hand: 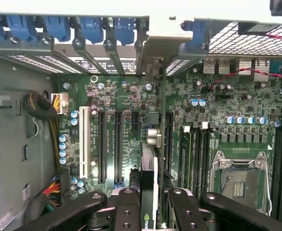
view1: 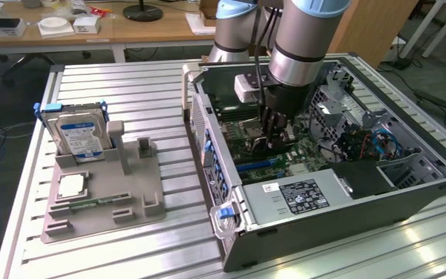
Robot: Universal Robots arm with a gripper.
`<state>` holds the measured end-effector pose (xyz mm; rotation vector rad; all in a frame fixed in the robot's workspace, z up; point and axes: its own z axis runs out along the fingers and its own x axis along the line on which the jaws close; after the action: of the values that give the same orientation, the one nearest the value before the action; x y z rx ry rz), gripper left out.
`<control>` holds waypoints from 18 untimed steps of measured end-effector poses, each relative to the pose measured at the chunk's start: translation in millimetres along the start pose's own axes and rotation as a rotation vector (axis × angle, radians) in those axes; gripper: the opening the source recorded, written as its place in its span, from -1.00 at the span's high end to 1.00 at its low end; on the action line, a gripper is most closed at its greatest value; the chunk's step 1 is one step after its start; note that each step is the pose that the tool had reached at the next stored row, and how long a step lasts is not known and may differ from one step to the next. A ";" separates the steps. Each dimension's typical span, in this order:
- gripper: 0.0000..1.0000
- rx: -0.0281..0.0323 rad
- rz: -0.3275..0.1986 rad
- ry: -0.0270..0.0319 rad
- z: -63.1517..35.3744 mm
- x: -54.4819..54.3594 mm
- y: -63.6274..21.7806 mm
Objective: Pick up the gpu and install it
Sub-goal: 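Insert the gpu into the slot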
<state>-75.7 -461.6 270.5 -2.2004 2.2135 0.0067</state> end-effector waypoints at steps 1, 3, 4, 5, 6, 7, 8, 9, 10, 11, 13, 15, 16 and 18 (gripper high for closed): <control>0.47 0.0000 0.000 0.0001 0.4 0.0 0.0; 0.47 -0.0001 0.000 0.0003 0.4 0.0 0.0; 0.47 -0.0001 0.000 0.0003 0.4 0.1 0.1; 0.47 0.0000 0.000 0.0001 0.4 0.0 0.1; 0.47 0.0000 0.000 0.0001 0.0 0.0 0.1; 0.47 0.0000 0.000 0.0000 -0.7 0.0 0.0; 0.47 0.0000 0.000 0.0001 -1.2 0.0 0.0; 0.47 0.0001 0.000 -0.0002 -1.4 0.0 0.0; 0.47 0.0001 0.000 -0.0004 -1.7 0.0 0.0; 0.47 0.0000 0.000 -0.0006 -1.8 0.0 0.1; 0.47 0.0000 0.000 -0.0005 -2.2 0.0 0.0; 0.47 0.0000 0.000 -0.0006 -2.4 0.0 0.0; 0.47 -0.0001 0.000 -0.0003 -2.4 0.0 0.1; 0.47 0.0000 0.000 -0.0005 -2.3 -0.2 -0.2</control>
<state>-75.5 -461.5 272.8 -2.2002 2.2132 0.0072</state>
